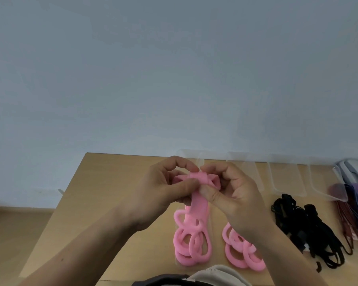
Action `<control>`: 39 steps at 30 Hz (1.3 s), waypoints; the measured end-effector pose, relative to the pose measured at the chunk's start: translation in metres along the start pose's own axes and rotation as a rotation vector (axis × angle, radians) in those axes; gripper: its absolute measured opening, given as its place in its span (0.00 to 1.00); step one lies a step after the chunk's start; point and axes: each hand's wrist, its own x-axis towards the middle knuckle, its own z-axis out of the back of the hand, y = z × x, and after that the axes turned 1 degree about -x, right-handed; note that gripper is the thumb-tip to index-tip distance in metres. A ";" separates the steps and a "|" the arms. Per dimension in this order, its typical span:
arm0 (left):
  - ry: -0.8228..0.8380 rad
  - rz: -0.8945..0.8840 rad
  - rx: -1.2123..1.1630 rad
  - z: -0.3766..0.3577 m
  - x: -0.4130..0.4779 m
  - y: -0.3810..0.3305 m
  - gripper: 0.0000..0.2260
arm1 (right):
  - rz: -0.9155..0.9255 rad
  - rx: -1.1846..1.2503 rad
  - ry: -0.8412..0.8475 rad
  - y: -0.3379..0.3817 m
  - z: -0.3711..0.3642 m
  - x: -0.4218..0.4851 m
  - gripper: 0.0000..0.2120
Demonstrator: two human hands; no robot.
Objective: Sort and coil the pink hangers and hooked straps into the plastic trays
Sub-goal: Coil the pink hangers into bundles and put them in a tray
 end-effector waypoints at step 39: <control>0.032 -0.086 0.014 -0.011 -0.005 -0.001 0.14 | -0.091 0.052 -0.031 0.008 0.007 -0.008 0.14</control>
